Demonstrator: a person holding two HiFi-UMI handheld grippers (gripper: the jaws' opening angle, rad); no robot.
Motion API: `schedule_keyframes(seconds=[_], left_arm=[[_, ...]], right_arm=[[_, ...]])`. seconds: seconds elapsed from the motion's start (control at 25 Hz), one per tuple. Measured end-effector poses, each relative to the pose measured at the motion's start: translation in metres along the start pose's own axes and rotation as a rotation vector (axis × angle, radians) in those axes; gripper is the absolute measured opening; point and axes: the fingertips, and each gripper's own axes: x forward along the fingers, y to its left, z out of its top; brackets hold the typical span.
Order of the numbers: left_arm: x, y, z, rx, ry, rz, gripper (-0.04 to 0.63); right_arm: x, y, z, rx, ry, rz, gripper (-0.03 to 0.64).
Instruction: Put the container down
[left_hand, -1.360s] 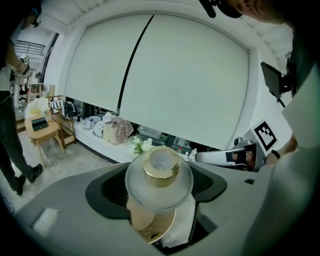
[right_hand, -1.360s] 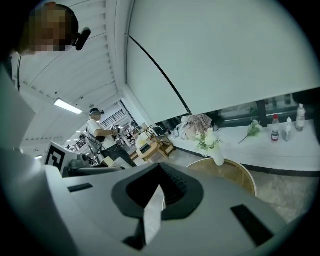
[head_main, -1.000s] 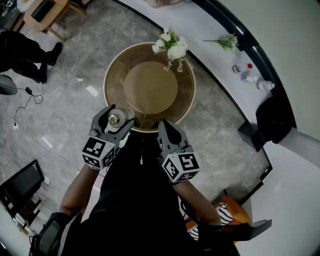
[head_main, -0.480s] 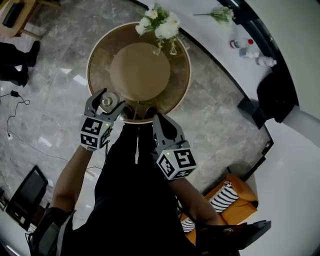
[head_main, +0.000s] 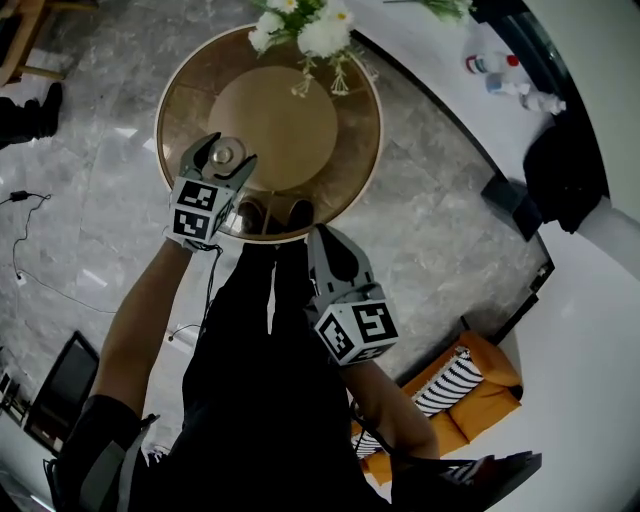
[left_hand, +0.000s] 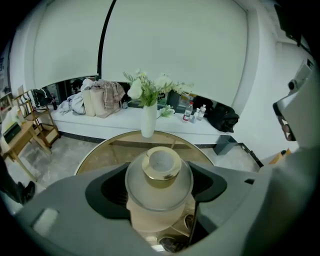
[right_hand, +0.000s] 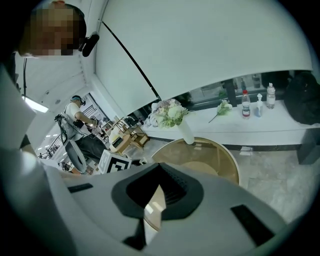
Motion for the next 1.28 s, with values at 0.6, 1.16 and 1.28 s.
schedule_keyframes(seconds=[0.6, 1.16, 1.28], left_arm=[[0.087, 0.02, -0.023, 0.082, 0.072, 0.007, 0.342], [0.116, 0.021, -0.037, 0.06, 0.088, 0.002, 0.342], [0.119, 0.02, -0.04, 0.066, 0.09, -0.003, 0.342]], right_arm=[[0.014, -0.023, -0.037, 0.045, 0.063, -0.025, 0.008], [0.026, -0.019, -0.05, 0.05, 0.086, -0.007, 0.008], [0.028, -0.02, -0.052, 0.055, 0.091, -0.011, 0.008]])
